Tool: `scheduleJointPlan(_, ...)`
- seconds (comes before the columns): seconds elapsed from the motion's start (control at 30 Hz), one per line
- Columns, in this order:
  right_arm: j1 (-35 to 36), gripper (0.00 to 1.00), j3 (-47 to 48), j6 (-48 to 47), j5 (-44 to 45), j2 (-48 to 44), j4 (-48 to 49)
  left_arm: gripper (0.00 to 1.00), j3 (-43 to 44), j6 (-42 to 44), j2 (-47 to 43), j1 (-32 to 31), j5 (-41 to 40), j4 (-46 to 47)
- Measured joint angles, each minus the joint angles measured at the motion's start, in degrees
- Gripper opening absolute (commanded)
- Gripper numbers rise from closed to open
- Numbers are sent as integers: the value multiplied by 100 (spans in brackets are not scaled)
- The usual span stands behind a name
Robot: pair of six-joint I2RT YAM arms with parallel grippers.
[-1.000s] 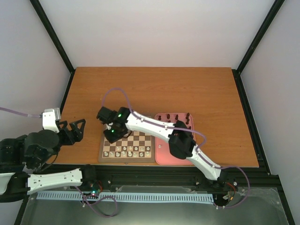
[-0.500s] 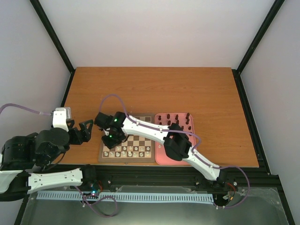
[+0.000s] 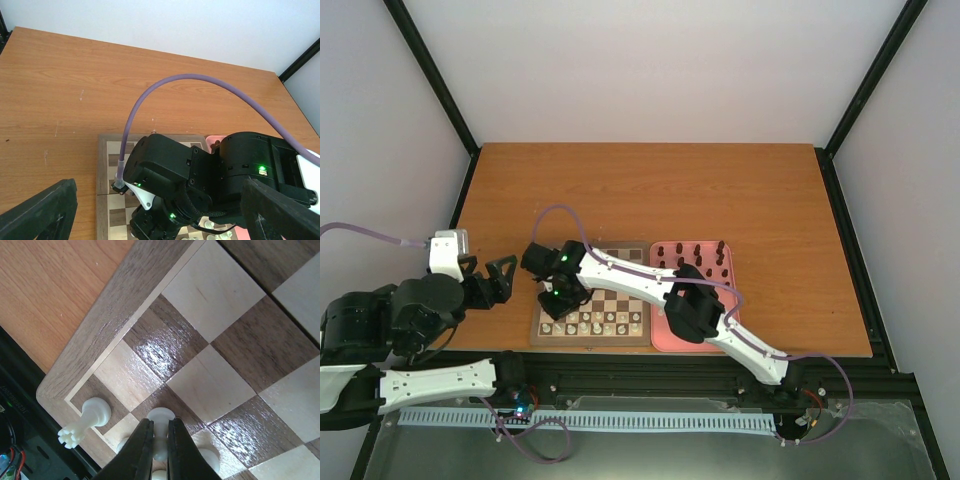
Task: Set up the chess pieces on the board
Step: Place the chess piece on the chessboard, then pick up the chess piece from the storage box.
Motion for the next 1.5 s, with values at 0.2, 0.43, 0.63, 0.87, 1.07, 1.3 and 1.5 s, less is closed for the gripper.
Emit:
scheduleJointPlan(0.2,2,23,20,-55,11,9,-46,100,-52,0,0,0,-20,2)
scheduleJointPlan(0.43,0,28,20,-111,48,9,-26,100,-127,0,0,0,-24,4)
scheduleJointPlan(0.63,-39,30,55,-175,72,9,61,100,-136,0,0,0,-28,4)
scheduleJointPlan(0.87,-153,38,101,-190,286,-229,188,100,-184,2,0,0,-33,11)
scheduleJointPlan(1.07,-452,38,-586,-87,907,-1196,190,100,-190,2,0,0,-33,31)
scheduleJointPlan(1.3,-1134,40,-3152,179,1528,-3060,234,100,-234,9,2,0,-26,74)
scheduleJointPlan(1.5,-1276,40,-4935,404,1582,-3790,267,100,-306,59,59,0,-17,212)
